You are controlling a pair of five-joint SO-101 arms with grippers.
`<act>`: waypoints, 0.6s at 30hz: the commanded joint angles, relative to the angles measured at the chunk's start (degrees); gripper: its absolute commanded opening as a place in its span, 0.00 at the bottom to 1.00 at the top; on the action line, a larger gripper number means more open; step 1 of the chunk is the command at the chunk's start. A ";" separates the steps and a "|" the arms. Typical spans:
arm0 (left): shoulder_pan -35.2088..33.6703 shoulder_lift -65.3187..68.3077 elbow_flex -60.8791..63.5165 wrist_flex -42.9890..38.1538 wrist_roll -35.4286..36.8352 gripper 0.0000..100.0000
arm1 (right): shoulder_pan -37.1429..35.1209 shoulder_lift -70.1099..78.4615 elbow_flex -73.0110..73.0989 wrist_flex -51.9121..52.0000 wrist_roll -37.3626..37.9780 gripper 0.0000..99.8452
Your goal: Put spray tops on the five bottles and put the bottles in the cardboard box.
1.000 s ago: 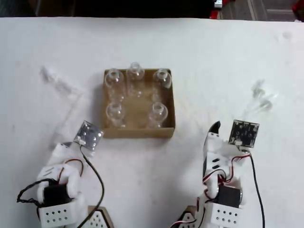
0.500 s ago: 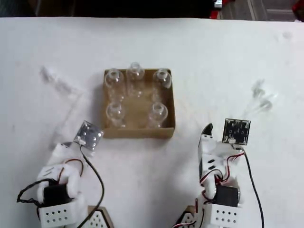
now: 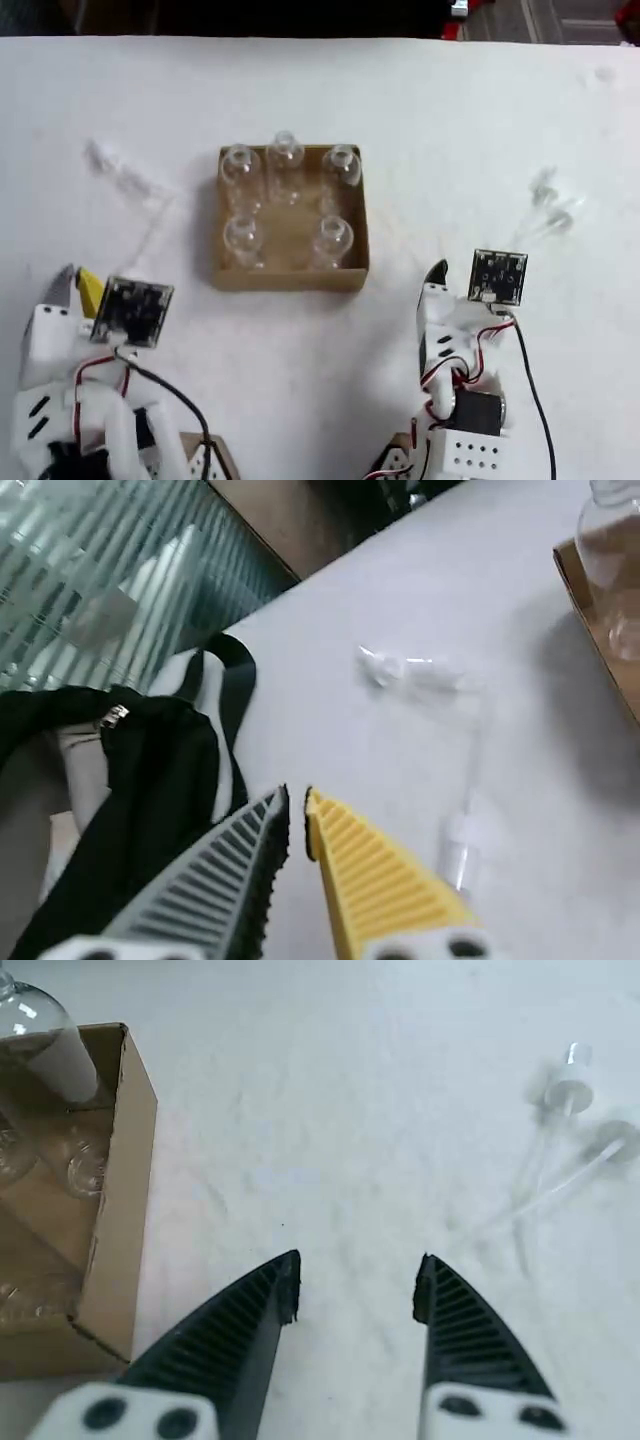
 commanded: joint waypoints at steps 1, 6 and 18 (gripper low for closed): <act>-0.75 0.92 -5.01 -1.23 0.00 0.04 | -0.48 -0.31 0.44 0.13 0.70 0.17; -0.75 8.84 -6.33 -6.15 1.41 0.04 | -0.48 -0.13 0.44 0.13 0.70 0.17; -0.48 60.18 -37.80 -4.22 15.56 0.04 | -0.48 0.04 0.44 0.13 0.70 0.17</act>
